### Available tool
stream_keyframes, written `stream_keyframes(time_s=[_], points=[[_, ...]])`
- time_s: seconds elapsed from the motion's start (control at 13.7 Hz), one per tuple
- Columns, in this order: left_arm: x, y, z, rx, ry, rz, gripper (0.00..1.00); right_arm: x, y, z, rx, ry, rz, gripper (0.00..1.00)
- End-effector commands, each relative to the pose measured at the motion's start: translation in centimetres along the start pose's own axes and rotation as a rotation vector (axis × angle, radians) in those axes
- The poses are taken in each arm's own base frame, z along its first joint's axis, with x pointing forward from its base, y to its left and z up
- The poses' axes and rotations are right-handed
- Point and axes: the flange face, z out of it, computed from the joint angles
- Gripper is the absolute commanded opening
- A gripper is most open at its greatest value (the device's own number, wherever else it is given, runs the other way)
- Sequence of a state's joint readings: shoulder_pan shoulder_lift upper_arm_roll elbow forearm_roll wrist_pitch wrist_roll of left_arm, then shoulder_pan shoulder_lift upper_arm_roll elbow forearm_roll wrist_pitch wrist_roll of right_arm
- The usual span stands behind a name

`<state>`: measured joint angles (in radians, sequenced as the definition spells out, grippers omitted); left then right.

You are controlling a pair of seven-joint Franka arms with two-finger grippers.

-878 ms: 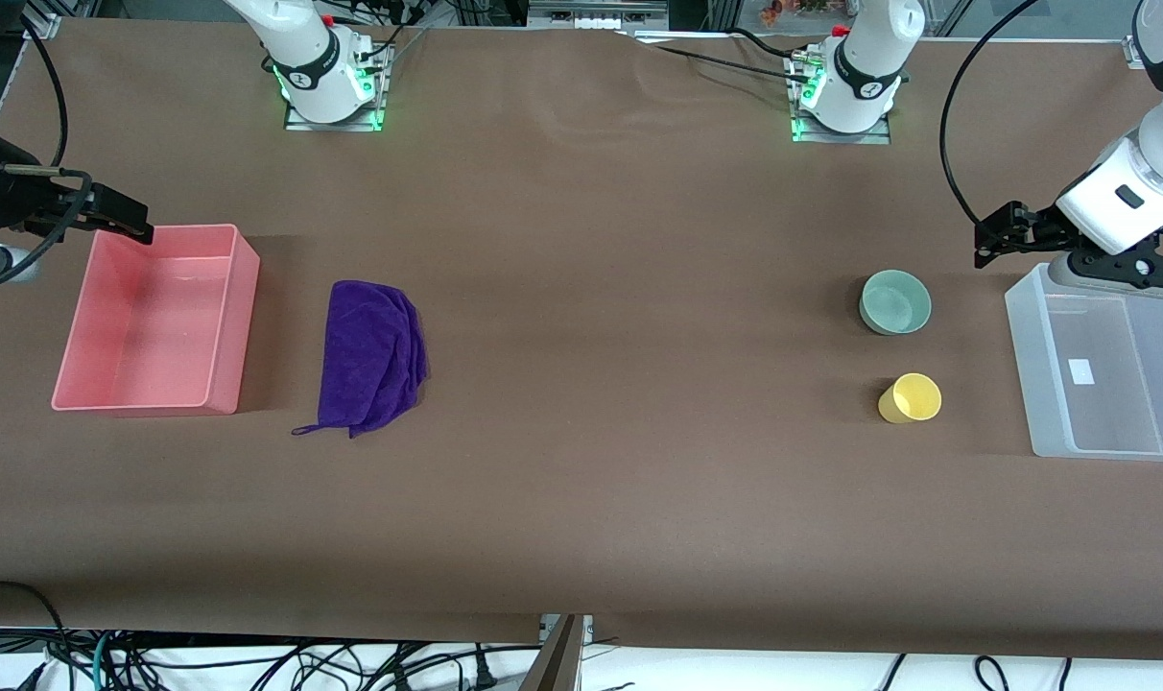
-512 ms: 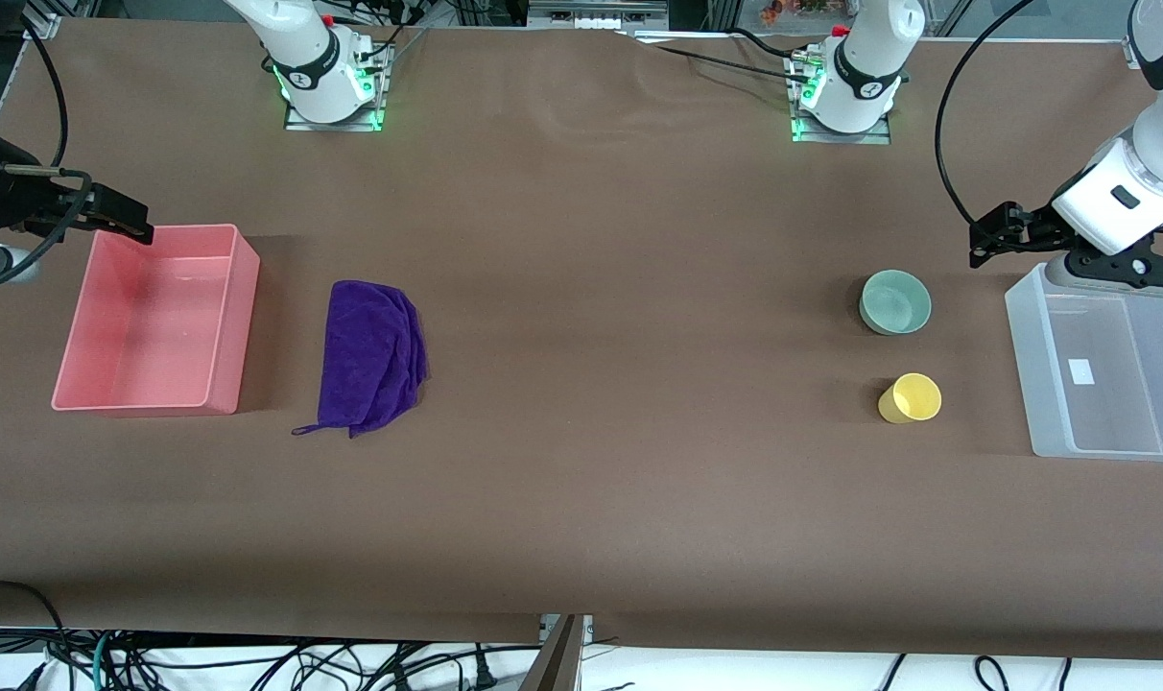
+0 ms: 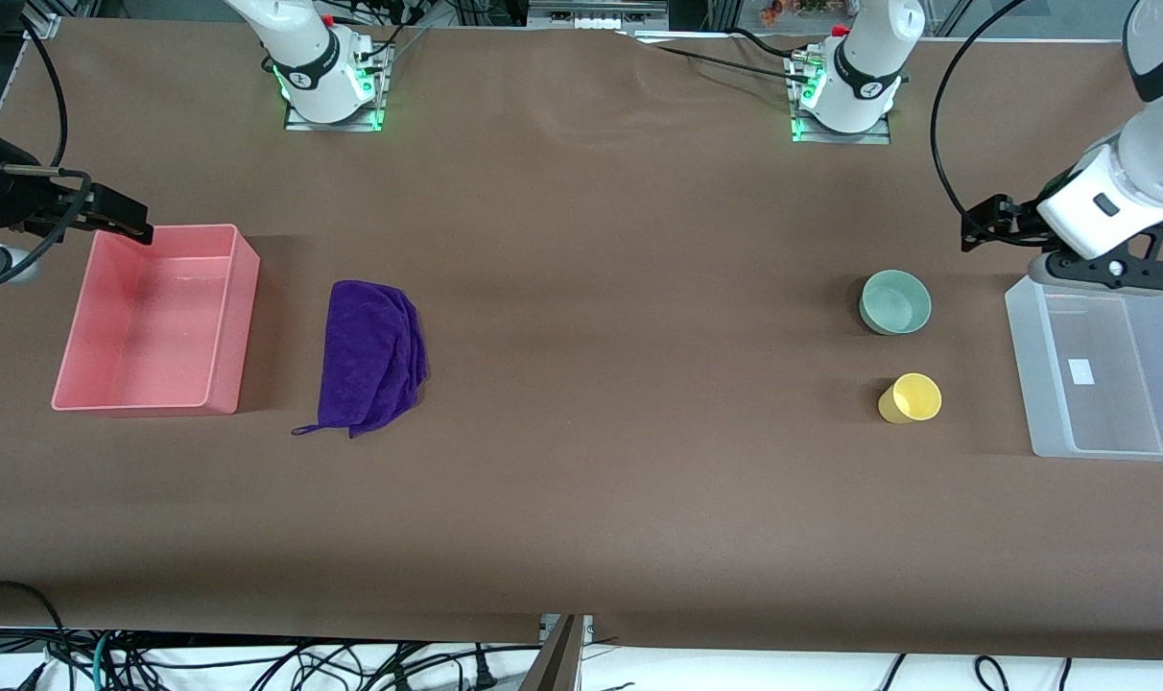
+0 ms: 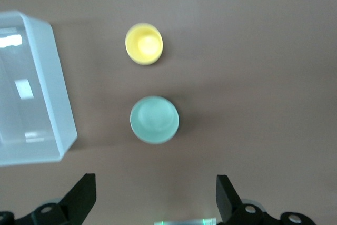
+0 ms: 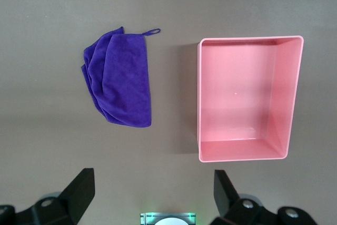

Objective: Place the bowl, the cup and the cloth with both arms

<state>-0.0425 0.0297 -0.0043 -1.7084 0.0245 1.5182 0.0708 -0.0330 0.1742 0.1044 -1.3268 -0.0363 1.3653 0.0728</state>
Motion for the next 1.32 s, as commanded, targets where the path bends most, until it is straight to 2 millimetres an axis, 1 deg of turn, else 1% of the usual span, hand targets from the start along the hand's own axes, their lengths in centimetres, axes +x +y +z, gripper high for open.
stream_keyframes(time_s=[0.0,0.07,0.15,0.29,0.37,0.44,0.59,0.73,0.8,0.95,1.02,1.1,1.17,1.24], points=[[0.1,-1.2,2.4,-0.039,-0.102,0.05,1.0,0.2,0.2,-0.5,0.0,0.008,-0.004,1.0],[0.4,-1.7,4.3,-0.04,-0.128,0.084,1.0,0.2,0.3,-0.5,0.0,0.011,0.0,1.0],[0.8,-2.3,6.2,-0.04,-0.118,0.135,1.0,0.2,0.2,-0.5,0.0,0.01,-0.004,1.0],[1.6,-4.6,9.9,-0.042,-0.057,0.234,1.0,0.2,0.2,-0.4,0.0,0.008,-0.004,1.0],[1.7,-5.7,12.4,-0.039,-0.023,0.28,1.0,0.6,0.1,0.2,-0.004,-0.002,-0.005,1.0],[1.8,-6.0,14.8,-0.031,0.005,0.322,1.0,1.1,-0.1,0.9,-0.01,-0.015,-0.007,1.0],[1.4,-6.5,19.4,0.022,0.052,0.357,1.0,1.3,0.1,1.0,-0.009,-0.011,-0.001,1.0],[0.9,-6.1,23.5,0.067,0.108,0.383,1.0,2.2,0.5,2.4,-0.005,-0.028,0.005,1.0],[0.9,-6.0,25.8,0.066,0.114,0.389,1.0,3.5,0.2,4.7,-0.003,-0.066,-0.001,1.0],[1.2,-7.1,30.0,0.06,0.121,0.385,1.0,5.6,-1.0,9.0,0.004,-0.126,-0.021,1.0],[1.2,-6.9,32.2,0.059,0.13,0.388,1.0,6.7,-2.9,11.6,0.001,-0.145,-0.048,1.0],[1.3,-6.7,33.8,0.062,0.149,0.392,1.0,7.0,-4.0,13.7,-0.001,-0.156,-0.05,1.0],[1.0,-6.4,35.5,0.061,0.156,0.396,0.97,7.3,-5.1,16.2,-0.001,-0.15,-0.068,1.0],[1.0,-6.3,36.4,0.061,0.161,0.405,0.7,7.5,-5.9,18.6,0.0,-0.136,-0.081,1.0]])
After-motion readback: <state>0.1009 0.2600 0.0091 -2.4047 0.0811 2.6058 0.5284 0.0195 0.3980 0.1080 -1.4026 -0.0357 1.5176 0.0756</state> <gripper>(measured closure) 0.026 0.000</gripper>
